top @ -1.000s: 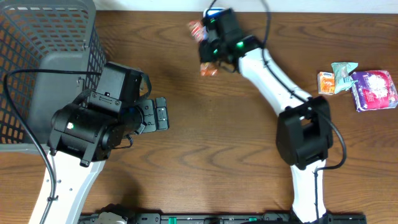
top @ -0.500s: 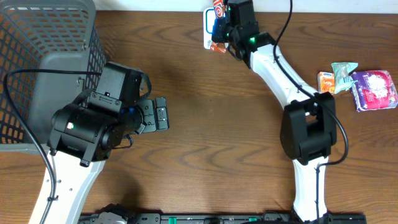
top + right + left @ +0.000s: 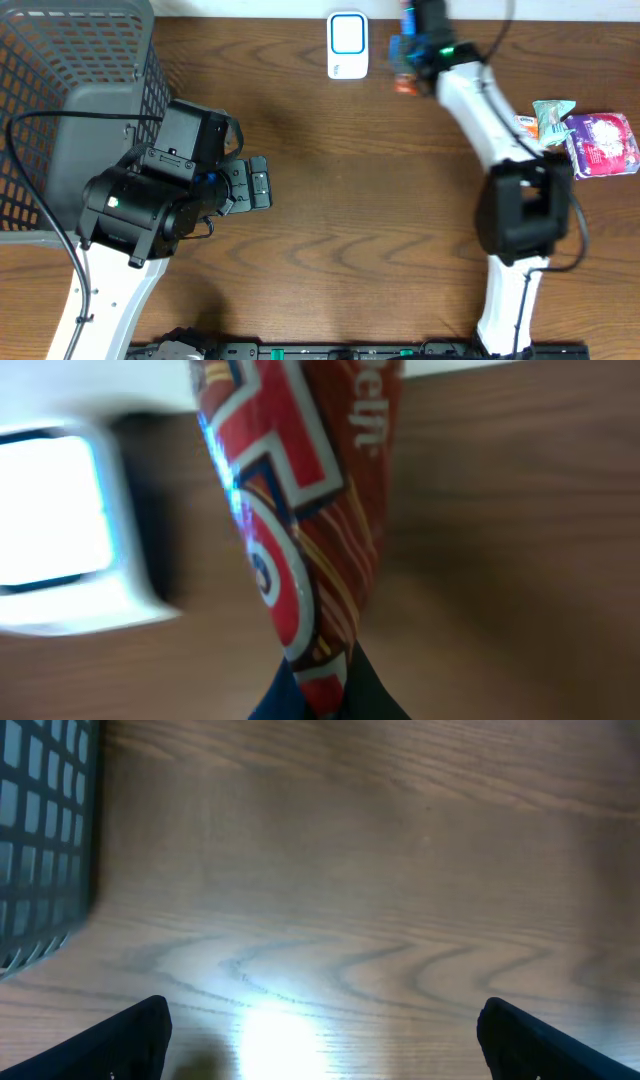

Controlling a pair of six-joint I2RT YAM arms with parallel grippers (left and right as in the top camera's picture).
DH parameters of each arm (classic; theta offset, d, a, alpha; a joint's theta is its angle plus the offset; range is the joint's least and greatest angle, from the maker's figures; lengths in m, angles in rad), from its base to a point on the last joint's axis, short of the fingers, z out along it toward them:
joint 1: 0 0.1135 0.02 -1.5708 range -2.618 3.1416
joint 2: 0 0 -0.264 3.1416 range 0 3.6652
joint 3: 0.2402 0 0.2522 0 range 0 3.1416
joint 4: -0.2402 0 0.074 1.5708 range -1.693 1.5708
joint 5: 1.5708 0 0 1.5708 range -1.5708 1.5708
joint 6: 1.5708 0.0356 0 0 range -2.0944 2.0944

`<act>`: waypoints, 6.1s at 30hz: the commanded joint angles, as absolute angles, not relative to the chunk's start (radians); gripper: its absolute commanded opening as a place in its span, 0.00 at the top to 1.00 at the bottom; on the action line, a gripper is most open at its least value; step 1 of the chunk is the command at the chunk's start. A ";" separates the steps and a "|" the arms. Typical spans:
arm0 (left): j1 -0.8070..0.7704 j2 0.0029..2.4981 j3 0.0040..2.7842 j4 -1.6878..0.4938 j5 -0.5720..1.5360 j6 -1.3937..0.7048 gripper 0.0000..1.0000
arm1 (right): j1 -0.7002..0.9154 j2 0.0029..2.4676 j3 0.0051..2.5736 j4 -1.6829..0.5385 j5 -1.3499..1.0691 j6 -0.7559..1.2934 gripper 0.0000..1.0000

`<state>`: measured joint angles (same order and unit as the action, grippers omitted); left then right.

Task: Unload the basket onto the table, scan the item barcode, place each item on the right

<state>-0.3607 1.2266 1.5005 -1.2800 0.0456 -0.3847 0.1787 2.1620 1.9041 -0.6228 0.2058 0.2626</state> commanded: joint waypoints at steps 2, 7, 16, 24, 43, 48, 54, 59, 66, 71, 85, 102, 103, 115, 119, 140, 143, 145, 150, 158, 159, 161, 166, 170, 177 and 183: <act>-0.358 1.223 1.509 -1.283 0.037 -0.375 0.02 | 0.064 2.106 1.916 -0.780 0.309 -0.013 0.99; -0.358 1.223 1.509 -1.283 0.037 -0.375 0.02 | -0.053 2.127 1.914 -0.932 0.324 -0.110 0.99; -0.358 1.223 1.509 -1.283 0.037 -0.375 0.02 | -0.216 2.128 1.848 -0.954 0.322 -0.101 0.96; -0.358 1.223 1.509 -1.283 0.037 -0.375 0.02 | -0.245 2.123 1.797 -0.933 0.331 -0.045 0.06; -0.358 1.223 1.509 -1.283 0.037 -0.375 0.02 | -0.184 1.471 1.777 -1.103 0.000 0.134 0.01; -0.358 1.223 1.509 -1.283 0.037 -0.375 0.02 | -0.107 1.242 1.597 -1.106 -0.017 0.134 0.01; -0.358 1.223 1.509 -1.283 0.036 -0.375 0.02 | -0.060 1.031 1.397 -1.148 -0.089 0.145 0.01; -0.358 1.223 1.509 -1.283 0.037 -0.375 0.02 | -0.060 0.947 1.359 -1.356 -0.096 0.145 0.01; -0.358 1.223 1.509 -1.283 0.037 -0.375 0.02 | -0.058 0.936 1.359 -1.530 -0.096 0.145 0.01; -0.358 1.223 1.509 -1.283 0.037 -0.375 0.02 | -0.058 0.936 1.359 -1.535 -0.096 0.145 0.01; -0.358 1.223 1.509 -1.283 0.037 -0.374 0.02 | -0.006 0.891 1.336 -1.417 -0.068 0.079 0.01; -0.358 1.223 1.509 -1.283 0.036 -0.375 0.02 | 0.138 0.393 0.677 -0.788 -0.081 0.025 0.01; -0.358 1.223 1.509 -1.283 0.037 -0.374 0.02 | 0.138 0.371 0.639 -0.743 -0.083 0.021 0.01; -0.358 1.223 1.509 -1.283 0.036 -0.375 0.02 | 0.097 0.158 0.270 -0.265 -0.138 -0.084 0.01; -0.358 1.223 1.509 -1.283 0.037 -0.375 0.02 | 0.096 0.122 0.193 -0.157 -0.137 -0.084 0.01; -0.358 1.223 1.509 -1.283 0.036 -0.374 0.02 | 0.016 0.005 0.006 0.006 -0.043 0.008 0.01; -0.358 1.223 1.509 -1.283 0.037 -0.375 0.02 | 0.017 0.005 0.006 -0.063 -0.044 -0.017 0.01; -0.358 1.223 1.509 -1.283 0.036 -0.375 0.02 | 0.017 0.005 0.005 -0.076 -0.046 -0.028 0.01; -0.358 1.223 1.509 -1.283 0.037 -0.375 0.02 | 0.017 0.005 0.006 -0.078 -0.035 -0.020 0.01; -0.358 1.223 1.509 -1.283 0.036 -0.375 0.02 | 0.023 0.005 0.006 -0.075 -0.035 0.032 0.01; -0.358 1.223 1.509 -1.283 0.036 -0.374 0.02 | 0.023 0.005 0.006 -0.075 -0.036 0.032 0.01; -0.358 1.223 1.509 -1.283 0.037 -0.375 0.02 | 0.023 0.005 0.006 -0.075 -0.036 0.033 0.01; -0.358 1.223 1.509 -1.283 0.036 -0.375 0.02 | 0.023 0.006 0.006 -0.075 -0.036 0.032 0.01; -0.358 1.223 1.509 -1.283 0.037 -0.375 0.02 | 0.023 0.006 0.006 -0.075 -0.036 0.033 0.01; -0.358 1.223 1.509 -1.283 0.036 -0.375 0.02 | 0.023 0.006 0.006 -0.075 -0.036 0.032 0.01; -0.358 1.223 1.509 -1.290 0.031 -0.364 0.02 | 0.023 0.006 0.006 -0.074 -0.035 0.032 0.01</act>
